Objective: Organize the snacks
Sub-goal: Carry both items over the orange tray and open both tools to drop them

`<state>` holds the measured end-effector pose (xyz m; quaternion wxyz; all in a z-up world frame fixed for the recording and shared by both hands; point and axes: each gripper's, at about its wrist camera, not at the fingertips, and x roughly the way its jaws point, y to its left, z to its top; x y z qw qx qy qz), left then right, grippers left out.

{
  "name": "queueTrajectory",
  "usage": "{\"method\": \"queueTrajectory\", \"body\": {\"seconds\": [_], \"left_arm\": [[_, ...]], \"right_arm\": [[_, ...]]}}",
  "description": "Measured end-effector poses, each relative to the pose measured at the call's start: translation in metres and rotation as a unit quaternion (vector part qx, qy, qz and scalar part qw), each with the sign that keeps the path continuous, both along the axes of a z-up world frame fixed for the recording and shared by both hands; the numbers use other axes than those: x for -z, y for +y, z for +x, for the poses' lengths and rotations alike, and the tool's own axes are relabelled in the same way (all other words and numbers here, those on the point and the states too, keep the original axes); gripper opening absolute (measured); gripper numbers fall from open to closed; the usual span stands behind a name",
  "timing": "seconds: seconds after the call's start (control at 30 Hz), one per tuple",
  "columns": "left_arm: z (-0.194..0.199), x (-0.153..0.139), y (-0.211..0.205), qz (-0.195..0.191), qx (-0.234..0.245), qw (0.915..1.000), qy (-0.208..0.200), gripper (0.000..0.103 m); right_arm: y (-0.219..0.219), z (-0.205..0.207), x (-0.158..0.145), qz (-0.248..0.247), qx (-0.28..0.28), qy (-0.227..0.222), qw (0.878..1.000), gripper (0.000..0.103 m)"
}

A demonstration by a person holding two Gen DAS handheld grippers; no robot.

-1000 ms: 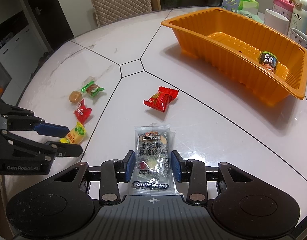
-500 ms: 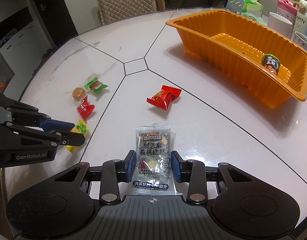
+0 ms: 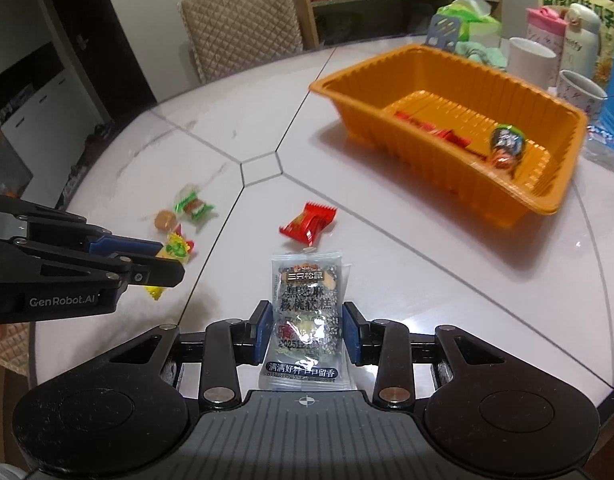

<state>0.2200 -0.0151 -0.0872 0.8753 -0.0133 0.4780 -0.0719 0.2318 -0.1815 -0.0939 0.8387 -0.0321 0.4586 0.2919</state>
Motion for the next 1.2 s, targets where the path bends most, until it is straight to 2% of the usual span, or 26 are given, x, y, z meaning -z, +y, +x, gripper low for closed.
{"method": "queueTrajectory", "body": {"seconds": [0.3,0.6,0.87,1.2], "left_arm": [[0.034,-0.029,-0.027,0.0,0.028,0.9986,-0.045,0.018],[0.089,-0.044,-0.052,0.005,0.058,0.9953,-0.078,0.018],[0.155,-0.043,-0.061,0.014,0.067,0.9947,-0.076,0.018],[0.232,-0.027,-0.065,0.032,0.08,0.9943,-0.063,0.018]], "right_arm": [[-0.029,0.023,-0.034,0.018,0.037,-0.024,0.999,0.038],[-0.045,0.066,-0.059,0.04,0.075,-0.05,0.995,0.038],[-0.05,0.118,-0.057,0.05,0.116,-0.055,0.99,0.038],[-0.046,0.182,-0.036,0.042,0.159,-0.043,0.985,0.038]]}}
